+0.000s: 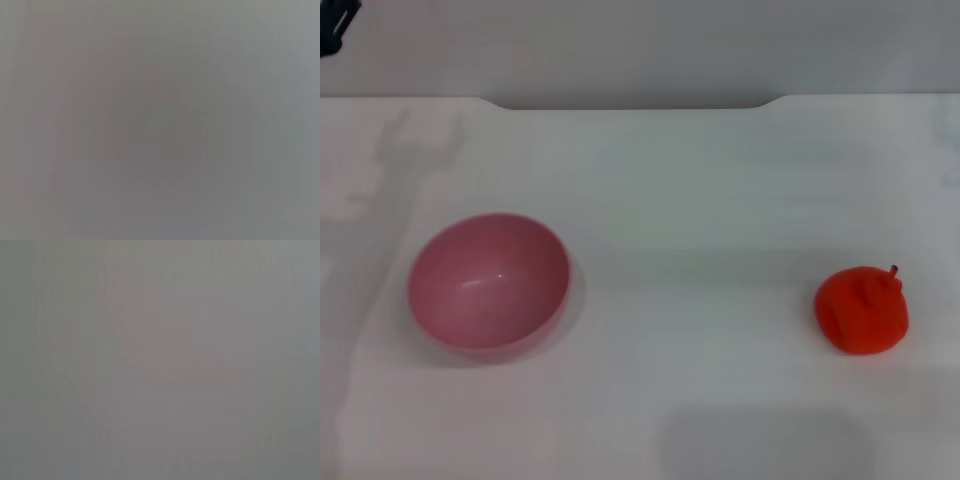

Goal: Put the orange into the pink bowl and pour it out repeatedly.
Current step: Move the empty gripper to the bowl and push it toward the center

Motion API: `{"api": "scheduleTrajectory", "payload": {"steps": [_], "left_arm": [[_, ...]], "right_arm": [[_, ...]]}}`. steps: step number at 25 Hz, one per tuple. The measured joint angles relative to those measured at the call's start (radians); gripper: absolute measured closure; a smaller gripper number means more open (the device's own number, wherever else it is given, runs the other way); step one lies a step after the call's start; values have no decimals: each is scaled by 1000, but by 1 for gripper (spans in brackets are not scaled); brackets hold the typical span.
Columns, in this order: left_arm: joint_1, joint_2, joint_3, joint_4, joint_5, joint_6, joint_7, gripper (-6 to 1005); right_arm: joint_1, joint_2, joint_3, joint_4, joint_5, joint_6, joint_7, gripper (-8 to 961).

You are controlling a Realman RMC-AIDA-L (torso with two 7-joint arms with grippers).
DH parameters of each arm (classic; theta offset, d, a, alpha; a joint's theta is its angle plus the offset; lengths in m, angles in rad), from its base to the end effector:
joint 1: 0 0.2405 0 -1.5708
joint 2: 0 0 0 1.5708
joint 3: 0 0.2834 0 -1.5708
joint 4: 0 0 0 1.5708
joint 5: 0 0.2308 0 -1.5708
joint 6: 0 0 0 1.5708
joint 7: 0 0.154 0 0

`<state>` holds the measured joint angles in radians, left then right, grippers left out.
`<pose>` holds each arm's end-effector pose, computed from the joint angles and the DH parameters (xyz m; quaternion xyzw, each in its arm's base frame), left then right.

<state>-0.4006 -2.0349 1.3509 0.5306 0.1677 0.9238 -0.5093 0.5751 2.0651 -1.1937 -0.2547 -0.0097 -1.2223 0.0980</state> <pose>-0.3247 0.4267 0.0506 -0.6639 -0.2206 -0.3881 0.6000 0.3083 0.4347 0.0606 -0.5954 0.1005 0.3660 0.7081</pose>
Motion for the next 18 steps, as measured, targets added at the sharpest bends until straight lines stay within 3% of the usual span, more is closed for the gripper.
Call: {"api": "scheduleTrajectory", "payload": {"steps": [4,7,10,11,13,14,15,16,17,18], "left_arm": [[63,83,102,249,197,-232,-418,205],[67,144,95,320,414,-231,-724,206],[53,197,18,363,649,-75,-1022,207],[42,206,-39,372,757,21,-1115,231],[42,206,-39,372,757,21,-1115,280],[25,211,-96,375,847,105,-1195,305],[-26,225,-228,390,1089,303,-1383,329],[-68,229,-297,417,1242,399,-1488,354],[-68,229,-297,417,1242,399,-1488,351],[-129,231,-364,494,1505,537,-1662,348]], "right_arm": [[2,5,-2,9,-2,0,0,452],[0,6,-3,23,-2,0,0,452],[-6,6,-3,31,-3,1,0,452],[-6,6,-2,34,-3,1,0,452],[-7,5,-1,39,-3,1,0,452],[-7,4,0,40,-3,1,0,453],[-6,4,0,41,-3,3,0,453],[-5,3,0,41,-3,5,0,453],[-3,2,1,41,-3,8,0,453],[-1,2,0,42,-3,9,0,453]]}}
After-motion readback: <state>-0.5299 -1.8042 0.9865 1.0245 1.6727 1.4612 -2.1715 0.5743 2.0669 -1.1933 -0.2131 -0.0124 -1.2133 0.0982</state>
